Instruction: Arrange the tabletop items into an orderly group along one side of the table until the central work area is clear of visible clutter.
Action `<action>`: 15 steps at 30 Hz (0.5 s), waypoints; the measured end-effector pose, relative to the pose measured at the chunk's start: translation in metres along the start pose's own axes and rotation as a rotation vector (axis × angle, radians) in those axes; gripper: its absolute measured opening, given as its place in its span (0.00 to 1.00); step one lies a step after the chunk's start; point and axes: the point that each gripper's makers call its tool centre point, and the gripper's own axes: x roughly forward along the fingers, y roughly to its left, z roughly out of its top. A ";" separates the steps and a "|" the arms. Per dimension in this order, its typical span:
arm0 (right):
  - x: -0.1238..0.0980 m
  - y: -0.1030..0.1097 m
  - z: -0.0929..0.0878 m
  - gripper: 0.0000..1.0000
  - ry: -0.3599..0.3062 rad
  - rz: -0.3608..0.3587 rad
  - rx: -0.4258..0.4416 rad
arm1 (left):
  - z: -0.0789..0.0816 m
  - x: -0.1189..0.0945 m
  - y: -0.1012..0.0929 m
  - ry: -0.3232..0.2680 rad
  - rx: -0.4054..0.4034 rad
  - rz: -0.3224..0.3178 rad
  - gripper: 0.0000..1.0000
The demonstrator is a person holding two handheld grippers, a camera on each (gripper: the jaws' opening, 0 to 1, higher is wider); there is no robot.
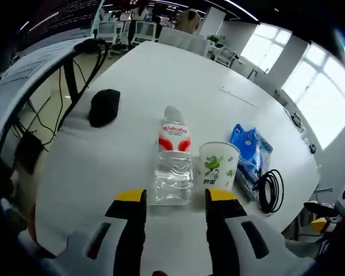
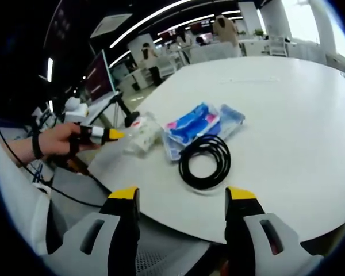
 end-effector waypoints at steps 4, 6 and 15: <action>-0.002 -0.003 -0.001 0.59 -0.003 -0.007 0.003 | 0.003 0.008 -0.002 0.012 0.013 0.000 0.41; -0.004 -0.004 -0.001 0.59 -0.006 -0.010 0.007 | 0.004 0.012 -0.002 0.017 0.022 0.000 0.41; -0.009 -0.007 -0.003 0.59 -0.007 -0.021 0.013 | 0.010 0.024 -0.005 0.031 0.013 -0.011 0.41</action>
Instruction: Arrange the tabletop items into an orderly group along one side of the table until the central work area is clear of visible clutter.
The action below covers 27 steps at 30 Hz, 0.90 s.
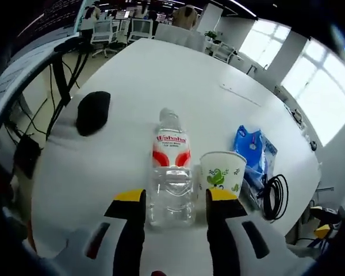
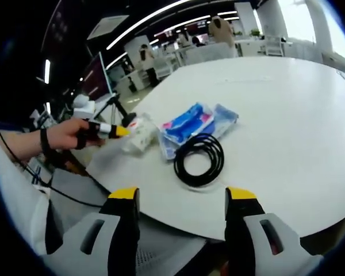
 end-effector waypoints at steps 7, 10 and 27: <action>-0.002 -0.003 0.001 0.59 -0.003 -0.005 0.001 | -0.002 0.002 -0.004 0.020 0.017 0.004 0.36; -0.002 -0.003 0.001 0.58 -0.002 -0.006 -0.002 | -0.006 -0.002 -0.001 0.010 -0.011 0.003 0.35; 0.006 0.007 -0.001 0.58 0.010 0.019 -0.005 | -0.026 -0.025 0.015 0.014 0.010 0.015 0.35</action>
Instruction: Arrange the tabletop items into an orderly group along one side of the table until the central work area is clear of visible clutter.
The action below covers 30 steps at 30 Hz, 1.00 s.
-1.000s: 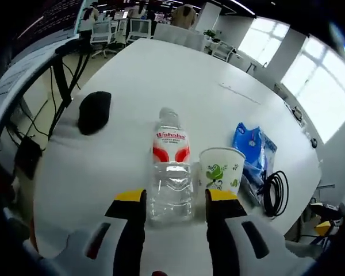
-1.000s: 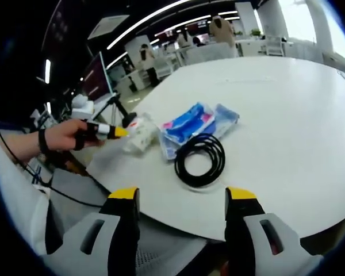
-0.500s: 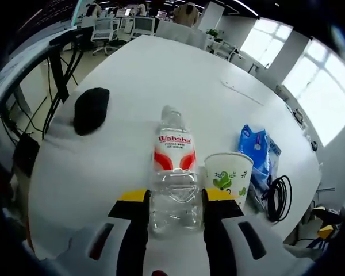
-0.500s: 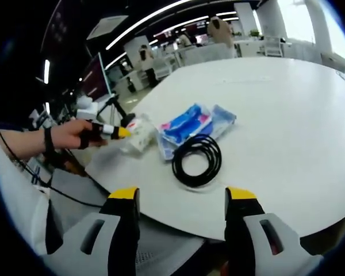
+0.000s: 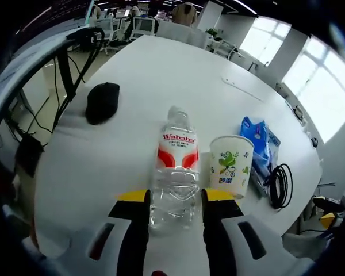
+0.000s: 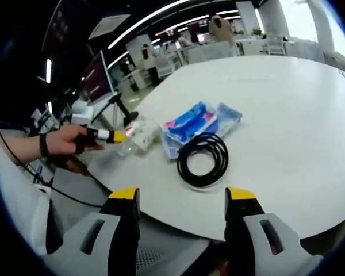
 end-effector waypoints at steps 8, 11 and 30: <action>0.003 0.002 0.002 0.58 0.003 0.009 -0.007 | -0.019 -0.011 0.009 0.016 -0.038 0.012 0.35; 0.003 0.002 0.002 0.58 0.004 0.012 -0.009 | -0.027 -0.016 0.010 0.025 -0.034 0.015 0.35; 0.008 0.008 0.003 0.58 0.012 0.029 -0.023 | -0.058 -0.034 0.017 0.082 -0.035 0.040 0.35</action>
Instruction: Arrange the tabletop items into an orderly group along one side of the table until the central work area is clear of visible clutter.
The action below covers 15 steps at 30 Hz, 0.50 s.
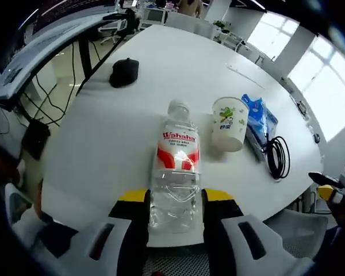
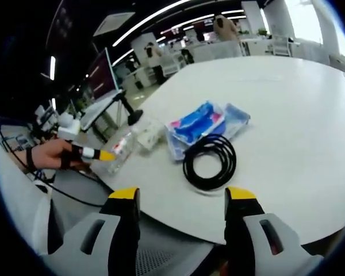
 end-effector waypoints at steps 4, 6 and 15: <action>0.002 0.002 -0.002 0.58 0.010 0.006 -0.003 | -0.003 -0.001 -0.001 0.028 0.070 0.004 0.35; 0.002 0.003 -0.002 0.58 0.011 0.012 -0.005 | -0.002 -0.002 -0.002 0.031 0.075 0.001 0.34; 0.004 0.004 -0.001 0.58 0.018 0.017 -0.012 | 0.016 0.001 -0.002 0.041 0.060 -0.013 0.43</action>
